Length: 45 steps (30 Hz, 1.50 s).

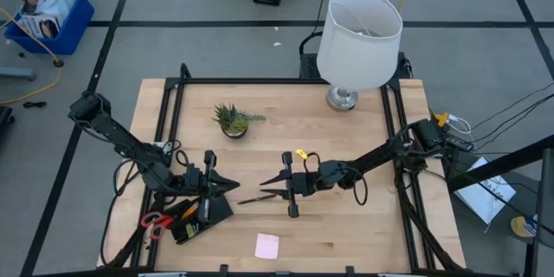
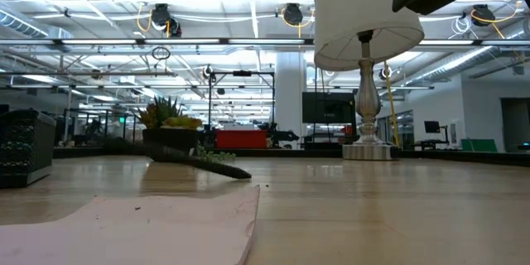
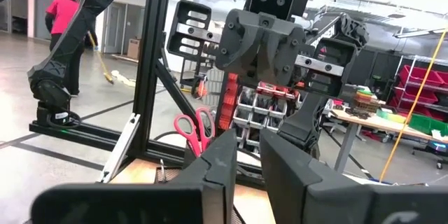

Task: Pick and place office supplies into organizer
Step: Put the pen into the top left section of the desk organizer

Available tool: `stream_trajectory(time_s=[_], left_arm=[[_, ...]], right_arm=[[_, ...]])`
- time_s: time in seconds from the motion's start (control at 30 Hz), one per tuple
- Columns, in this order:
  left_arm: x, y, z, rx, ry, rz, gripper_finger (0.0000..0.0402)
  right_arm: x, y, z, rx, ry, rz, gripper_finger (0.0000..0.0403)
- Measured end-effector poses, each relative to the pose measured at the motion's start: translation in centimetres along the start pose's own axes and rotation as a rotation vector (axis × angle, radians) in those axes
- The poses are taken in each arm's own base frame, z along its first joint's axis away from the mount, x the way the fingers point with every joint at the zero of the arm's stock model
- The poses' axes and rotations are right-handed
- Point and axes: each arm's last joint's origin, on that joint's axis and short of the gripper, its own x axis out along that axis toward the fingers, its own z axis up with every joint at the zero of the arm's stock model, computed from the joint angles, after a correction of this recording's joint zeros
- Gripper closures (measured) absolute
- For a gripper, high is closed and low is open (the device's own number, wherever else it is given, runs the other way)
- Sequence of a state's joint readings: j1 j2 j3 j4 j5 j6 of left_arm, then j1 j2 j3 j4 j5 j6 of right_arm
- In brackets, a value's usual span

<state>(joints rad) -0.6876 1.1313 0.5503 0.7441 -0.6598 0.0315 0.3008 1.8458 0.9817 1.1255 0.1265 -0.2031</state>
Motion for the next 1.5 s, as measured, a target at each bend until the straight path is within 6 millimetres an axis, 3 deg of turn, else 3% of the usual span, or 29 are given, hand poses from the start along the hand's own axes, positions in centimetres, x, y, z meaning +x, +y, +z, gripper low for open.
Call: stream_trajectory(time_s=[0.17,0.4,0.57,0.83,1.1,1.5], left_arm=[[0.0,0.0,0.0,-0.006,0.001,-0.001,0.0380],[0.0,0.0,-0.1,-0.007,0.005,-0.027,0.0355],[0.0,-0.1,-0.1,-0.061,0.006,-0.031,0.0353],[0.0,0.0,-0.1,-0.075,0.008,-0.018,0.0352],[0.0,0.0,-0.2,-0.082,0.019,-0.016,0.0347],[0.0,0.1,-0.3,-0.120,0.023,0.038,0.0255]], right_arm=[[-0.1,0.3,-0.5,0.029,0.093,0.055,0.0358],[-0.9,1.2,-4.4,0.089,0.430,0.148,0.0355],[-1.4,1.4,-6.8,0.149,0.568,0.241,0.0349],[-1.4,0.7,-9.7,0.163,0.618,0.201,0.0279],[-2.1,-0.2,-10.5,0.162,0.664,0.124,0.0208],[-2.8,-0.1,-14.0,0.206,0.679,0.103,0.0218]])
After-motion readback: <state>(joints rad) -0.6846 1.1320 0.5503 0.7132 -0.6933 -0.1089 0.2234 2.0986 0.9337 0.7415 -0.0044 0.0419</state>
